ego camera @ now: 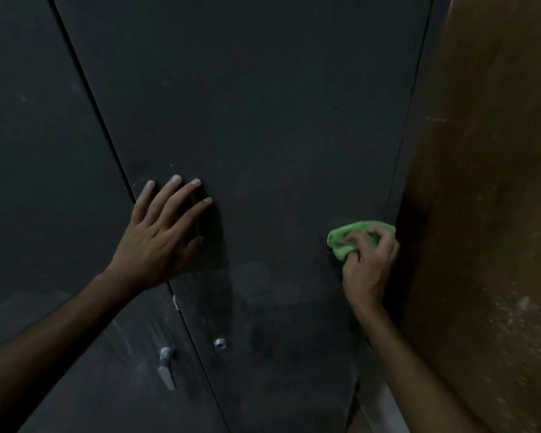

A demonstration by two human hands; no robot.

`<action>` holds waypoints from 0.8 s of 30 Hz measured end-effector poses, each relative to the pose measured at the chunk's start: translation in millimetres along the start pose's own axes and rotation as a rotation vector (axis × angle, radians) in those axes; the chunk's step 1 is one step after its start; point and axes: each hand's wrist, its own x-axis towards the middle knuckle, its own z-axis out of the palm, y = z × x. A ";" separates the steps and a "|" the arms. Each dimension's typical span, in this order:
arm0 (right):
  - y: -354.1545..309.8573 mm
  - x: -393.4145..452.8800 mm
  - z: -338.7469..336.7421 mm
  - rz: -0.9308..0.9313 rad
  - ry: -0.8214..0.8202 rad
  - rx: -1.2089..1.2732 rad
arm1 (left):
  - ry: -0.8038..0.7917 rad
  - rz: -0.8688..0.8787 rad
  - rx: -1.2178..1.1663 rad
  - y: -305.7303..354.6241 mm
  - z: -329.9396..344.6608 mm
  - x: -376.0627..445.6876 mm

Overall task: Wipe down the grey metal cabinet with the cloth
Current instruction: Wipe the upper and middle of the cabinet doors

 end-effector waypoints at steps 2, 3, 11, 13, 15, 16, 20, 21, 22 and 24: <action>10.1 -34.9 1.5 -0.019 -0.149 -0.070 | -0.003 -0.003 0.004 0.3 1.9 -0.2; 16.4 -53.1 0.3 -0.012 -0.247 -0.102 | -0.005 -0.003 0.002 0.5 2.7 -0.6; -27.5 -26.7 8.0 -0.024 -0.088 0.021 | 0.012 -0.044 -0.020 8.3 6.9 -6.3; -31.4 -59.2 13.7 -0.204 -0.216 -0.009 | 0.004 -0.047 -0.024 7.7 7.0 -8.1; -22.6 -76.8 7.5 -0.307 -0.361 -0.069 | -0.005 -0.038 -0.028 5.3 7.3 -12.3; -19.9 -72.7 5.6 -0.252 -0.355 -0.073 | -0.012 -0.035 -0.031 3.6 7.6 -15.8; -70.3 -35.4 9.6 0.132 -0.078 0.107 | -0.019 -0.032 -0.043 -6.4 7.8 -27.7; -84.6 -36.9 14.2 0.068 -0.042 0.132 | -0.017 -0.028 -0.046 -8.0 7.9 -28.9; -93.3 -45.9 19.4 -0.040 -0.055 0.124 | -0.014 -0.027 -0.050 -10.0 7.8 -29.3; -93.2 -77.4 23.2 -0.273 -0.186 0.081 | -0.006 -0.030 -0.061 -12.7 5.5 -30.7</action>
